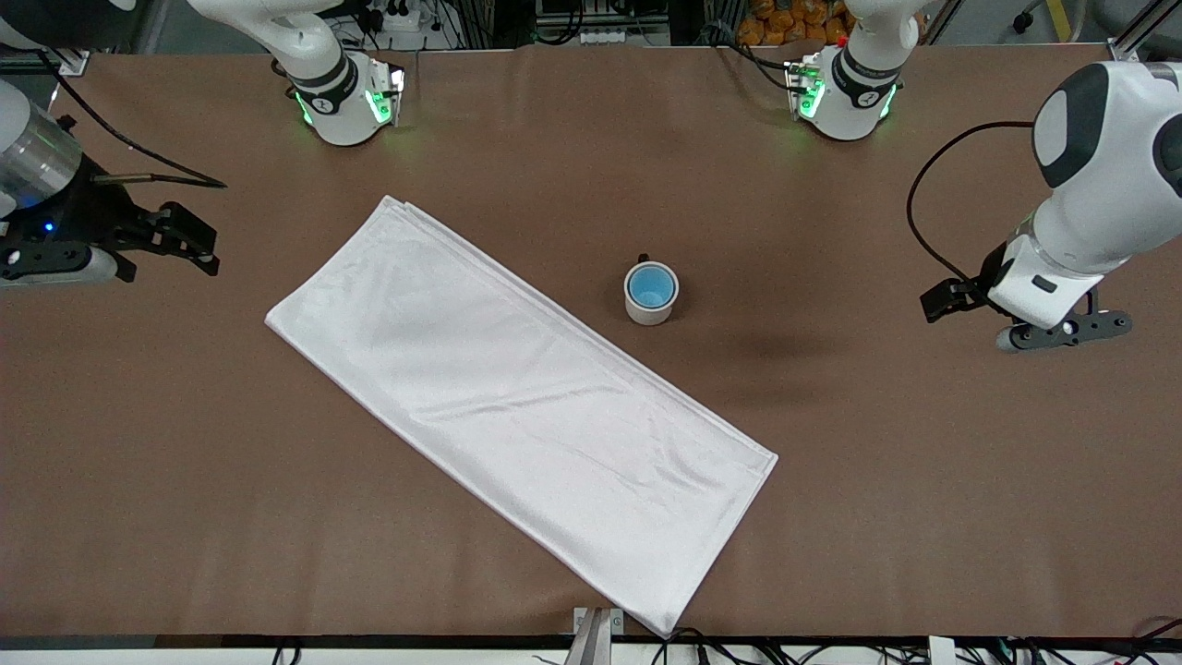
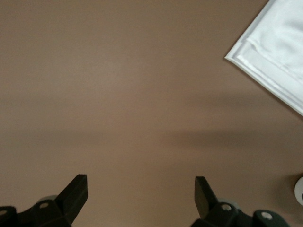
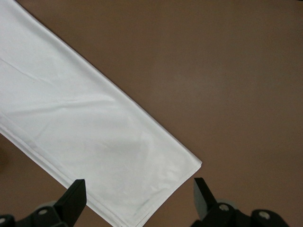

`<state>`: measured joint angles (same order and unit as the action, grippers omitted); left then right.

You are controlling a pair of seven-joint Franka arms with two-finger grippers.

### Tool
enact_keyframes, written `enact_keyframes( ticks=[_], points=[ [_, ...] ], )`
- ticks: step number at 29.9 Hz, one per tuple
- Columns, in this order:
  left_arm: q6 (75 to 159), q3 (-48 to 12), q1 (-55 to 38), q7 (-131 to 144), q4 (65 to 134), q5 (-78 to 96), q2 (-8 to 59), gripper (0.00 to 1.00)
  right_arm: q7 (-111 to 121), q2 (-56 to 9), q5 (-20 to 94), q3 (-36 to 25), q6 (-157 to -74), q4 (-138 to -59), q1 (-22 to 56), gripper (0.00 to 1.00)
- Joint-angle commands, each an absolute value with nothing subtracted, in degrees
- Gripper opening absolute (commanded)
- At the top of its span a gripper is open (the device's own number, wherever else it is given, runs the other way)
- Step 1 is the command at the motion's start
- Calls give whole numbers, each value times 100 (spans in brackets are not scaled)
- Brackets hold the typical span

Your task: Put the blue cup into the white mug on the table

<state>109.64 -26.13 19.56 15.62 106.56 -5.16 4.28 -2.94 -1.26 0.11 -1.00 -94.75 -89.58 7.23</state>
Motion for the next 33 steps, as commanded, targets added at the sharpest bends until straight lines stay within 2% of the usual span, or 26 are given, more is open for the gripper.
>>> enact_keyframes(
  ticks=[1,10,13,17,19,24,33],
  points=[
    [10837,-2663,2021,1600,10652,-396,273,100,-264,-9,123,-26,-9422,-9009,554,100],
    [10670,-2602,2188,978,10468,-466,202,100,-264,-9,123,-26,-9422,-9009,519,100],
    [10644,-2006,1883,205,10450,-466,132,100,-264,-9,123,-26,-9422,-9000,510,100],
    [10600,-802,907,-483,10433,-405,62,100,-255,-9,123,-26,-9431,-9000,510,100],
    [10556,-546,713,-492,10293,-378,62,100,-255,-18,123,-26,-9439,-9000,501,100],
    [10292,-448,422,-378,9783,-141,211,100,-255,-35,141,-18,-9457,-9009,466,100],
    [9862,-413,316,-352,9440,-36,202,100,-264,-44,141,-18,-9475,-9000,466,100]
  ],
)
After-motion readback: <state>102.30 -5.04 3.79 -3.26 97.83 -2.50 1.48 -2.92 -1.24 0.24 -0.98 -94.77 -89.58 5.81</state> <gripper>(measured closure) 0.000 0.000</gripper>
